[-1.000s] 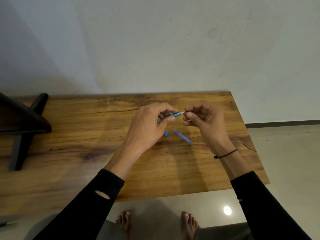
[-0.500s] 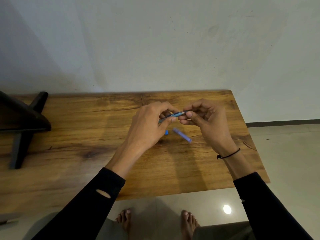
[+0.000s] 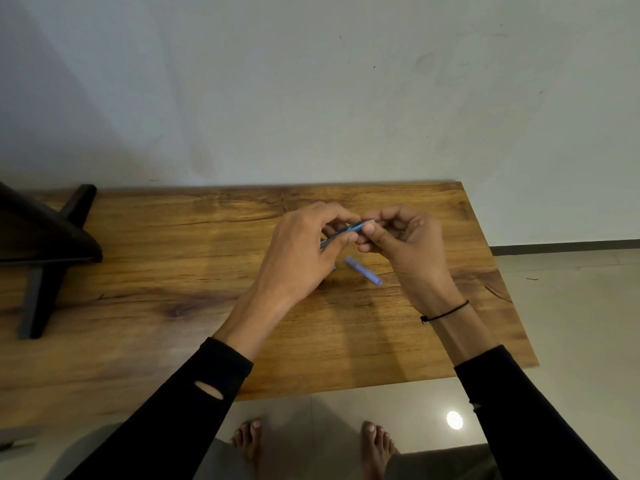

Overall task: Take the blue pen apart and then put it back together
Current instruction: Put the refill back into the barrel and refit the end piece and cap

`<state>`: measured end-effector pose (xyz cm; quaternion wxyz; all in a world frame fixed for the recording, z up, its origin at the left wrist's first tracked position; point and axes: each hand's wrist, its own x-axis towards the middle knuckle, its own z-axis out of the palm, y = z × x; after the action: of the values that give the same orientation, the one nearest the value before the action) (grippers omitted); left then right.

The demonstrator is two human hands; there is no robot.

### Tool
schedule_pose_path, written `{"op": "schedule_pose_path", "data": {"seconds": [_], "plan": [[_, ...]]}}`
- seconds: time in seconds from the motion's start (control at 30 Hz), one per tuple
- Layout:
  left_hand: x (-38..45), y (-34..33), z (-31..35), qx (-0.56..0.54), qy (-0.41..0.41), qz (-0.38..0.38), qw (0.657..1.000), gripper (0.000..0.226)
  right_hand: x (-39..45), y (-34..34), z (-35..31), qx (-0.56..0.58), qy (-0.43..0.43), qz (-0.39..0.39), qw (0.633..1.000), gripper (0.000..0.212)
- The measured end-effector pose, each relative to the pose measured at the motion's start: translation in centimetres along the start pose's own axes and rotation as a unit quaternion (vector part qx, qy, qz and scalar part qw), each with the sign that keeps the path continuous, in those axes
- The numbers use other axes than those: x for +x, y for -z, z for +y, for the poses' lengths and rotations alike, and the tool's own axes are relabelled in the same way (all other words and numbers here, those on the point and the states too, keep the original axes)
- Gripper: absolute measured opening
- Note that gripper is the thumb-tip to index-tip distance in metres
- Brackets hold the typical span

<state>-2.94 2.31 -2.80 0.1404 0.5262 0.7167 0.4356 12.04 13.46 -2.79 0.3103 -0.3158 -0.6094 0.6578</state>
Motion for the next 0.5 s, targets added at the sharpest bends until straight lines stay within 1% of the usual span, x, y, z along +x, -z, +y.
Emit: {"op": "schedule_pose_path", "data": {"seconds": [0.1, 0.2, 0.3, 0.33, 0.43, 0.5], "plan": [[0.1, 0.0, 0.3, -0.029, 0.001, 0.014, 0.999, 0.022, -0.2, -0.5, -0.2, 0.036, -0.014, -0.014, 0.999, 0.009], [0.2, 0.3, 0.5, -0.039, 0.009, 0.004, 0.999, 0.024, -0.1, -0.6, -0.5, 0.056, -0.011, 0.005, 0.998, 0.004], [0.6, 1.0, 0.9, -0.041, 0.029, 0.0, 0.999, 0.021, 0.2, -0.4, -1.7, 0.11, 0.005, 0.046, 0.993, 0.011], [0.7, 1.2, 1.1, -0.048, 0.034, 0.004, 0.998, 0.019, 0.2, -0.3, -2.3, 0.127, 0.012, 0.051, 0.991, 0.011], [0.9, 1.8, 2.4, -0.057, 0.036, 0.019, 0.998, 0.02, -0.1, -0.7, -4.5, 0.195, 0.019, 0.05, 0.979, 0.005], [0.9, 2.0, 3.6, -0.067, 0.022, 0.039, 0.997, 0.022, -0.7, -1.6, -6.1, 0.264, 0.003, 0.049, 0.963, 0.01]]}}
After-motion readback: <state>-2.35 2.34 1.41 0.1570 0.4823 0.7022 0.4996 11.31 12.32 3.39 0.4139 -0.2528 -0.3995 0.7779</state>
